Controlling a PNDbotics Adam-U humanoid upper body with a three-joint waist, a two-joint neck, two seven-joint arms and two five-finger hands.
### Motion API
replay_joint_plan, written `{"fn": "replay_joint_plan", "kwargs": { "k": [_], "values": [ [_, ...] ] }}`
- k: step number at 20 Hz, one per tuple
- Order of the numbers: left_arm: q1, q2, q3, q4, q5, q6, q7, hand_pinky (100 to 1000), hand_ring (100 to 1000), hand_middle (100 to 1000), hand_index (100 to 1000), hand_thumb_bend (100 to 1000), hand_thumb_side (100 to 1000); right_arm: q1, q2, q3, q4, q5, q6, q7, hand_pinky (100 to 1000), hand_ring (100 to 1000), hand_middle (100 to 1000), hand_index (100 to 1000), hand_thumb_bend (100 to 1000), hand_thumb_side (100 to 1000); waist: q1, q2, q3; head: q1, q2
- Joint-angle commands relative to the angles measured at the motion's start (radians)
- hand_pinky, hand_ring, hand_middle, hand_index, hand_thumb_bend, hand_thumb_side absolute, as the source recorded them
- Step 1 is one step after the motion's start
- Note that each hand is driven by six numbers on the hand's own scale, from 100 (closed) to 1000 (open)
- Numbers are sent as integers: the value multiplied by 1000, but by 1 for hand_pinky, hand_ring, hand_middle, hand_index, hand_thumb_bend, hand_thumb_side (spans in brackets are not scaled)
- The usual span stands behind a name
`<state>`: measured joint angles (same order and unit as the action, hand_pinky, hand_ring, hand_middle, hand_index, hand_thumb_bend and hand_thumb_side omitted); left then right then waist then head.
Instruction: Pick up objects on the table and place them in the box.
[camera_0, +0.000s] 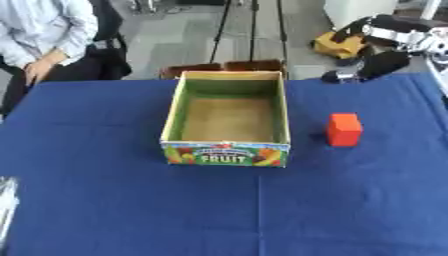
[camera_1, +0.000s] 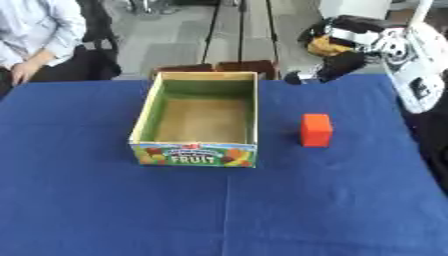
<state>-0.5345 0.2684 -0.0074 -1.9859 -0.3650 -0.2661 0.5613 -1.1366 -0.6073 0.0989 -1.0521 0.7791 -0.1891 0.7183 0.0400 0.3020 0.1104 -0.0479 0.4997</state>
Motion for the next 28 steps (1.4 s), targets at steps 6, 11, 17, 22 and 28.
{"fn": "replay_joint_plan", "kwargs": {
  "k": [6,11,17,22,28],
  "values": [
    [-11,22,2,-14,3,0,-4,737,861,837,944,100,945,-27,-18,2,24,-27,18,185,864,994,886,992,554,343,-20,-35,1,0,-8],
    [-11,23,1,-14,3,1,-5,735,861,837,944,100,944,-23,-19,31,82,-32,1,189,882,1000,913,1000,490,326,-20,-36,-1,0,-10],
    [-9,23,2,-14,3,3,-5,733,861,837,944,100,944,-13,-29,45,102,-34,-24,189,884,1000,923,1000,466,334,-20,-36,-5,0,-9],
    [-8,23,3,-14,3,4,-3,731,860,837,944,100,942,16,-44,58,119,-20,-36,189,892,1000,950,1000,450,327,-19,-35,-3,1,-12],
    [-8,22,3,-14,4,6,-1,727,860,836,944,100,939,43,-55,71,148,31,-43,189,891,1000,957,1000,431,322,-17,-29,-6,0,-14]
  ]
}}
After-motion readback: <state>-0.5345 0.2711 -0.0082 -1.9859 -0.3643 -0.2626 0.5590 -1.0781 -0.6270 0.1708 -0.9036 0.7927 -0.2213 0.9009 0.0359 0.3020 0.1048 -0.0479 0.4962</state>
